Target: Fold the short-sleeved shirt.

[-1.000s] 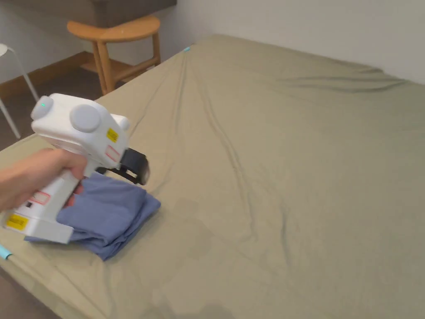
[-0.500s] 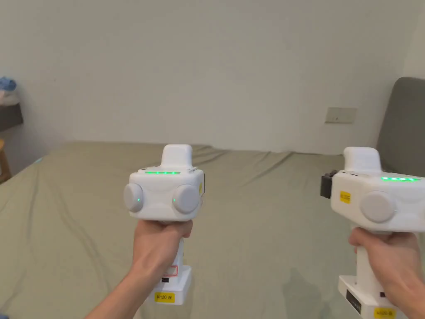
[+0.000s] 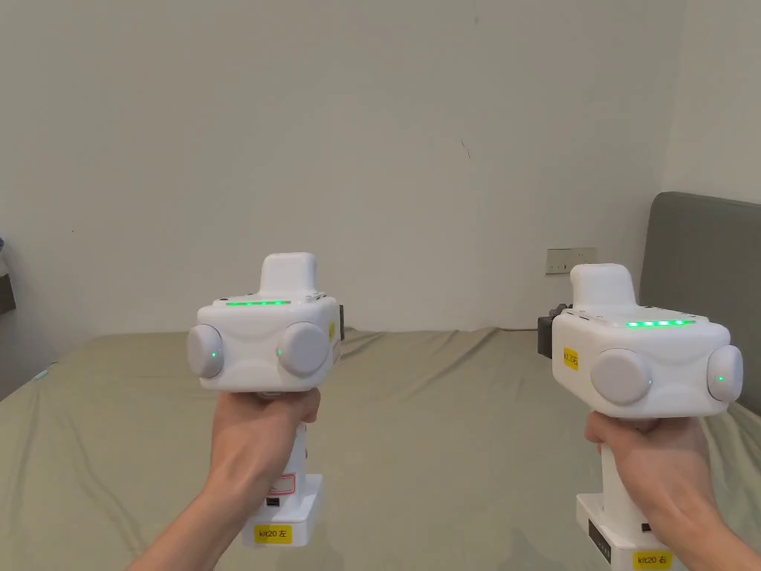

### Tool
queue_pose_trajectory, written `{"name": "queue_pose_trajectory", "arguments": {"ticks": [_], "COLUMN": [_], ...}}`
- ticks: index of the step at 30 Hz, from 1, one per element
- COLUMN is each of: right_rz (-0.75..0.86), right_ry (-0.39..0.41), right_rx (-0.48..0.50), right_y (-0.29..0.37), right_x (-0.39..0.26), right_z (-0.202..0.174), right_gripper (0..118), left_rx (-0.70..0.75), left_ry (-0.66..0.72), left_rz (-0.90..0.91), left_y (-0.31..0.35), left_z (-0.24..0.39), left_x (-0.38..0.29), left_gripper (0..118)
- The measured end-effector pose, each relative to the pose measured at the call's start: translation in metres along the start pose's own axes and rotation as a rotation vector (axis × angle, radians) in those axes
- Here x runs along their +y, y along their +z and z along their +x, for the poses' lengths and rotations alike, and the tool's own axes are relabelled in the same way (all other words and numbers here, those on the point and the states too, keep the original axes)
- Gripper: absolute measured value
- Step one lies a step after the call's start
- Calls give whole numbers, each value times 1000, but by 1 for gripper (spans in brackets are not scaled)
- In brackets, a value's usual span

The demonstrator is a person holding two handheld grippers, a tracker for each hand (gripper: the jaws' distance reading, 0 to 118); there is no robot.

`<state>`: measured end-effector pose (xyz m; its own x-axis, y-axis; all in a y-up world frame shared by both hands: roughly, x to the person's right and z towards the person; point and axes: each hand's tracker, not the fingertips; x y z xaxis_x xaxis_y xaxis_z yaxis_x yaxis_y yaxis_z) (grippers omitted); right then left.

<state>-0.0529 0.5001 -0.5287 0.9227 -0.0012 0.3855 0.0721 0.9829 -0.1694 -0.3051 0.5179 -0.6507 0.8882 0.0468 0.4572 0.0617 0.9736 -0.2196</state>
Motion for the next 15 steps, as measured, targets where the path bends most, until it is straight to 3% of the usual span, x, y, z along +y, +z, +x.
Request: {"name": "queue_pose_trajectory", "arguments": {"ticks": [1,2,3,4,5,6,8,15], "right_rz": [5,10,7,-9,-35,39,-4,-18], "right_ry": [1,-11,-6,-9,-16,-28,-17,-47], "right_rx": [-4,5,2,2,5,16,11,6], "right_y": [1,2,4,3,1,4,4,10], "right_x": [2,4,9,12,14,14,14,17], "right_z": [1,2,3,2,2,0,-4,7], "right_gripper": [25,77,102,112,112,118,118,118], "left_rx": [-2,1,21,19,47,10,8,-17], "left_ry": [3,3,-15,-9,5,8,-15,-15], "left_rz": [-5,-2,10,17,-51,-3,-119,-148], "left_y": [0,-2,-2,-4,-8,-6,-14,10], "left_z": [1,1,4,4,6,13,16,16], "left_x": [3,6,7,10,13,12,10,26], "left_gripper": [26,82,97,111,111,116,116,116]}}
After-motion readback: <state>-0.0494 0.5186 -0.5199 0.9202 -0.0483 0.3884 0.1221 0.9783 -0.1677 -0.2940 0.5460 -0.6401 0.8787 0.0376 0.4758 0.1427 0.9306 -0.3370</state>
